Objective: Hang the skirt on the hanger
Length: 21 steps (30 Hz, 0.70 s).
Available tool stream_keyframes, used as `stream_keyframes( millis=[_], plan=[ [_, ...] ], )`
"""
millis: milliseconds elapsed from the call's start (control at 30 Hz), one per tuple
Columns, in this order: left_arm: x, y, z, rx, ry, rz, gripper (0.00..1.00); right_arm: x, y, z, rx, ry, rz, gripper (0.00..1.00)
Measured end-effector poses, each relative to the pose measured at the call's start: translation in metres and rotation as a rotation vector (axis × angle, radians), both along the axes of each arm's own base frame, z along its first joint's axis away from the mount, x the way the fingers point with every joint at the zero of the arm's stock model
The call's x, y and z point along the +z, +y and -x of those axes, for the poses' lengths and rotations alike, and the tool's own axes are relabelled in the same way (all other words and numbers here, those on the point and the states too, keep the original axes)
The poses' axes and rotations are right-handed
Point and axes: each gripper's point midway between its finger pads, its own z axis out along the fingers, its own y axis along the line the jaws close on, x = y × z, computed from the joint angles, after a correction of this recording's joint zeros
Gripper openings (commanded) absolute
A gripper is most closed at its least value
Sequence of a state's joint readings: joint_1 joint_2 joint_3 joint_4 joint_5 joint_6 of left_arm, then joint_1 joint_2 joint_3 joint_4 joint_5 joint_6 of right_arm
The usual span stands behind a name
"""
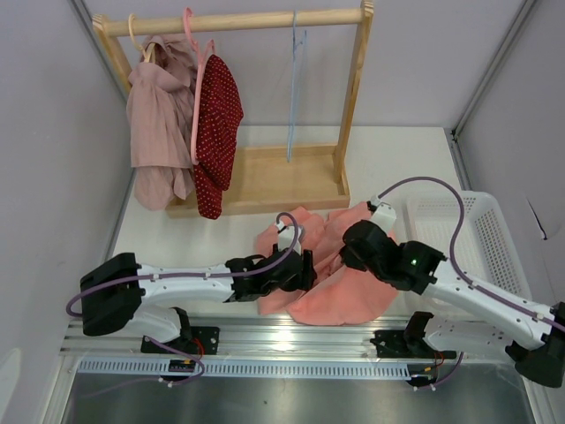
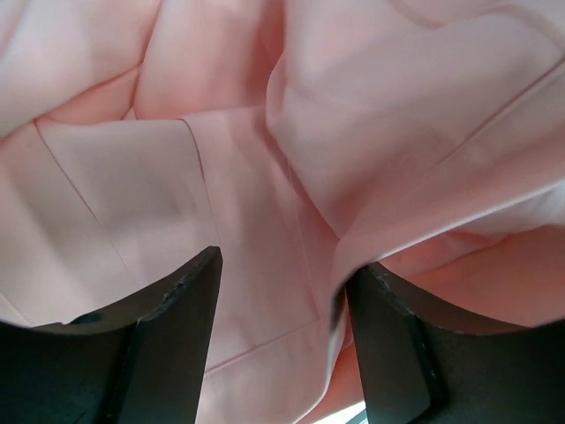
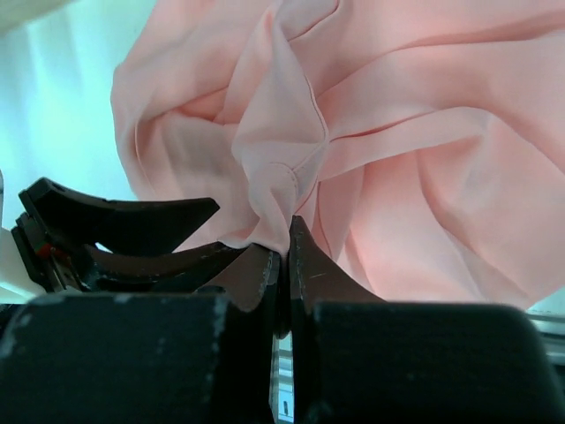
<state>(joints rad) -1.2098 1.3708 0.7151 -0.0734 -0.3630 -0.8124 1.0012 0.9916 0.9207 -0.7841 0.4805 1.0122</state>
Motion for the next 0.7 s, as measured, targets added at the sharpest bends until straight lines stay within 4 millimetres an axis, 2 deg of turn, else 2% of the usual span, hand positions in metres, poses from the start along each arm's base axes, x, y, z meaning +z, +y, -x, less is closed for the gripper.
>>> stream_keyframes(
  millis=[233, 467, 700],
  plan=[
    [-0.006, 0.004, 0.006, -0.012, 0.014, -0.031, 0.59, 0.012, -0.03, -0.011, -0.083, -0.026, -0.014, 0.0],
    [-0.026, 0.008, 0.024, -0.046, 0.049, -0.107, 0.57, 0.017, -0.034, -0.013, -0.087, -0.031, -0.002, 0.0],
    [-0.032, 0.028, 0.022, 0.0, 0.055, -0.154, 0.57, 0.028, -0.038, -0.013, -0.088, -0.043, -0.006, 0.0]
  ],
)
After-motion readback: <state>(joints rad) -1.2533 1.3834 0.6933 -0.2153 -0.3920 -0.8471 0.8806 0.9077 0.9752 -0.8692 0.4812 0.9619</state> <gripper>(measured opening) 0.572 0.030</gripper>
